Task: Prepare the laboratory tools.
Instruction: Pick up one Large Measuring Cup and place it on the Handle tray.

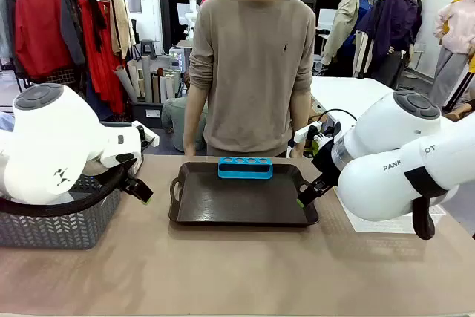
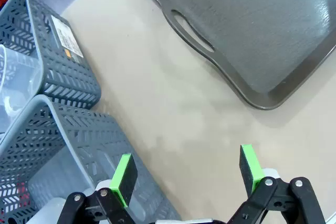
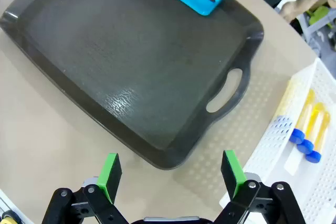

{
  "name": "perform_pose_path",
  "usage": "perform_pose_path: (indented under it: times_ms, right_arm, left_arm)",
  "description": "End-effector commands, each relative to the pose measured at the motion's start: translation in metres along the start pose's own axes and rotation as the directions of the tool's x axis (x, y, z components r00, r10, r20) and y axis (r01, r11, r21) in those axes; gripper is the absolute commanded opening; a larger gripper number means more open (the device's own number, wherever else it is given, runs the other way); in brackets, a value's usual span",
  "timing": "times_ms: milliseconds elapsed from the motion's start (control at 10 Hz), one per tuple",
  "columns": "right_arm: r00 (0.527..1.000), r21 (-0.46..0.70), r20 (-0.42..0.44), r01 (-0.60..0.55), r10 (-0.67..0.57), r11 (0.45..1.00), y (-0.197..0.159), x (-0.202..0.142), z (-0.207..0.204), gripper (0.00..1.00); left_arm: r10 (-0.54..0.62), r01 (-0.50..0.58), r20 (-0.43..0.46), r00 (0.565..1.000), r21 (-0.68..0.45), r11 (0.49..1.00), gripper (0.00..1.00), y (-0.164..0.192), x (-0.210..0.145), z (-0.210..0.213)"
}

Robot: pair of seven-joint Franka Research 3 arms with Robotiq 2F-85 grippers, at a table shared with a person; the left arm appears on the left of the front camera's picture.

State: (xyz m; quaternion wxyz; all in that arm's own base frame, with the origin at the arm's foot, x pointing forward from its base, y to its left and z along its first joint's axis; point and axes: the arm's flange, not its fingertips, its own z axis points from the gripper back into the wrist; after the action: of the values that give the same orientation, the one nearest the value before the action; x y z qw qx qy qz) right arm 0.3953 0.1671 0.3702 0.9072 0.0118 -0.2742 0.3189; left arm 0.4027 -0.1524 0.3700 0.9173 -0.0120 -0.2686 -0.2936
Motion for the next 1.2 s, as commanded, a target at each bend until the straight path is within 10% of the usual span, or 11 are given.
perform_pose_path:
  times_ms: [0, 1100]
  right_arm:
    - [1.0, 0.0, 0.0, 0.0, 0.0, 1.0, 0.0, 0.0, 0.0, 1.0]
    - [1.0, 0.0, 0.0, 0.0, 0.0, 1.0, 0.0, 0.0, 0.0, 1.0]
  left_arm:
    - [0.0, 0.0, 0.0, 1.0, 0.0, 1.0, 1.0, 0.0, 0.0, 0.0001]
    - [0.0, 0.0, 0.0, 1.0, 0.0, 1.0, 1.0, 0.0, 0.0, 0.0001]
